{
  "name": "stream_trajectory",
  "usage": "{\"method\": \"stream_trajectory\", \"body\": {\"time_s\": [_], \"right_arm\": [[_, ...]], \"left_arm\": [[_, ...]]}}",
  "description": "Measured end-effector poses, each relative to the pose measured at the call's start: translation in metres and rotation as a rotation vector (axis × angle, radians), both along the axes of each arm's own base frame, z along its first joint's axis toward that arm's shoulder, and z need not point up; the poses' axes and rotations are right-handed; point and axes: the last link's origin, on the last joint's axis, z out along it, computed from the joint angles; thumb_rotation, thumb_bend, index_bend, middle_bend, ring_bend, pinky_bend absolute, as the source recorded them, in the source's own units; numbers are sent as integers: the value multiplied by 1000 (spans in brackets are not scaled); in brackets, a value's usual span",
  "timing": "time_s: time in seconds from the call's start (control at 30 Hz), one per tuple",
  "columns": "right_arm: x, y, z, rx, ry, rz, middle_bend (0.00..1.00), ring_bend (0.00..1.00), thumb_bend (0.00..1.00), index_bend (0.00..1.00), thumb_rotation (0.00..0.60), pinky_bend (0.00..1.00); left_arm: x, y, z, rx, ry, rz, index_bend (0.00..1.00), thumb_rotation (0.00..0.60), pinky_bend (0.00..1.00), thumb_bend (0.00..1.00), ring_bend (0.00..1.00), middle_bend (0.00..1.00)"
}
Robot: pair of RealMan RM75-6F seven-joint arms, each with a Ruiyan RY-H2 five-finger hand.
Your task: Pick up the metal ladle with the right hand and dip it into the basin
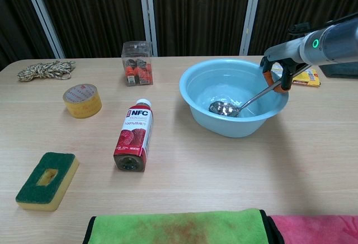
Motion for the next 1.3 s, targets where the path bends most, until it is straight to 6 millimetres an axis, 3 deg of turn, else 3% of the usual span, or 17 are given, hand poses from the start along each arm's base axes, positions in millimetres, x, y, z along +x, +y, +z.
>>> {"method": "stream_trajectory", "body": {"time_s": [0.3,0.93,1.3], "right_arm": [[4,7,8,-4,-9,-4,1,0,457,691,600,0],[39,22,55,-24,-85,-15,13,0,459,704,600,0],[46,23,77,-32,-127,-35,14,0,460,704,600,0]], "left_arm": [[2,-3,2,0,-13,-16,0,600,36,242,0,0],[2,-8,11,24,-38,-23,0,600,36,242,0,0],[3,-9,9,11,-35,-25,0,600,36,243,0,0]]}}
